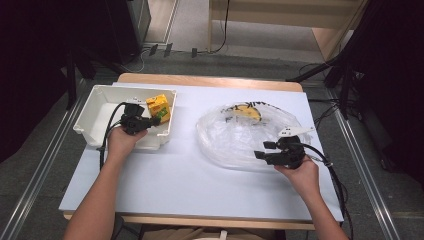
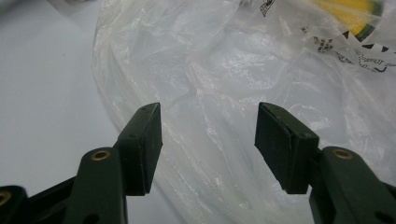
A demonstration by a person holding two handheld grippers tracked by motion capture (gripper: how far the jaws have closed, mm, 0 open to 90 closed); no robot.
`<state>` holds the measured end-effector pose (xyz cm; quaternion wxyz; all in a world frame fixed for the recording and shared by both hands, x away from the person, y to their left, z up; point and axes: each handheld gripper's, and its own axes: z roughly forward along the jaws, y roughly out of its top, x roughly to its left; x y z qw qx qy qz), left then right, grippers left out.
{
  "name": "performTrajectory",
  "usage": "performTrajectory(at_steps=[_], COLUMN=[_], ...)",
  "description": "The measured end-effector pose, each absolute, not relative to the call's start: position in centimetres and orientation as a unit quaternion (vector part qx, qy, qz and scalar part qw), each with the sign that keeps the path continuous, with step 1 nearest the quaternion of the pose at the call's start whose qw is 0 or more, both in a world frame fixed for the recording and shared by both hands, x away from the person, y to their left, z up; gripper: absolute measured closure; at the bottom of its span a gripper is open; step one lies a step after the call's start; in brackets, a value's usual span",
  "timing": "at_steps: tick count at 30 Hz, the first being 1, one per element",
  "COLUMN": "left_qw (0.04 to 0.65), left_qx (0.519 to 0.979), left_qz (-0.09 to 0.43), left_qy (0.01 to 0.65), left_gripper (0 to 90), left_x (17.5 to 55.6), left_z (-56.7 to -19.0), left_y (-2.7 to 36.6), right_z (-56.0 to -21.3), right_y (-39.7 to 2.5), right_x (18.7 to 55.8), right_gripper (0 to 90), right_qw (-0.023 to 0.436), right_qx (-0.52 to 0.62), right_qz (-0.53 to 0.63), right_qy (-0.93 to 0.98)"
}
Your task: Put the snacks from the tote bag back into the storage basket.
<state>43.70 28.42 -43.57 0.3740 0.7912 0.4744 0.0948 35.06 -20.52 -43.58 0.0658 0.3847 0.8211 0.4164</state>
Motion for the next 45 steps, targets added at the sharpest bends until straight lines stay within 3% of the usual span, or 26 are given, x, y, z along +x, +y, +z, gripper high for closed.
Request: performTrajectory(at_steps=[45], left_qw=[0.383], left_qx=[0.772], left_qz=[0.085], left_qy=[0.500], left_gripper=[90.0], left_x=[45.9], left_z=[-44.1], left_y=[29.2], right_z=[-43.5], right_y=[-20.8], right_x=[34.5], right_gripper=[43.1], right_qw=[0.071], right_qx=[0.387], right_qz=[0.424], right_qy=[0.816])
